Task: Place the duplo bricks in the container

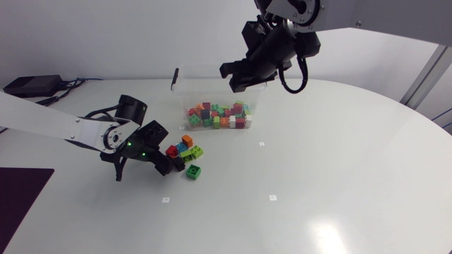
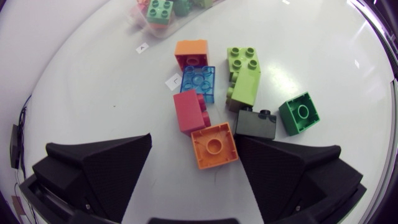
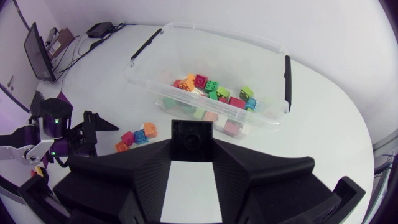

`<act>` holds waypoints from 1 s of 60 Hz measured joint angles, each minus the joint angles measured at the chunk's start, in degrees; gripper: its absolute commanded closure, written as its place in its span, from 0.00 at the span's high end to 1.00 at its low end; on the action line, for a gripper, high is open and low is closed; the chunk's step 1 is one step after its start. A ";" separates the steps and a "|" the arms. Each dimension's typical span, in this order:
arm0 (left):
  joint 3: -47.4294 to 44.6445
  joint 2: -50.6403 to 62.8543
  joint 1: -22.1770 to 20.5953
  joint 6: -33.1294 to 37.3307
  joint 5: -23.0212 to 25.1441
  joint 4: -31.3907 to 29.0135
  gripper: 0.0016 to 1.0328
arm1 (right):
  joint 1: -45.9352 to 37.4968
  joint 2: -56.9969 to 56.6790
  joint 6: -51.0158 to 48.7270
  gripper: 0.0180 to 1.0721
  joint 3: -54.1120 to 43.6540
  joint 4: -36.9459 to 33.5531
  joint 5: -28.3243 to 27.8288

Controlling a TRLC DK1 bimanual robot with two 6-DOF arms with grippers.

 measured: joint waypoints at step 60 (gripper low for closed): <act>-0.35 -11.52 -1.99 -0.79 0.07 -11.78 0.29 | -0.61 16.17 0.24 0.51 15.34 9.40 2.84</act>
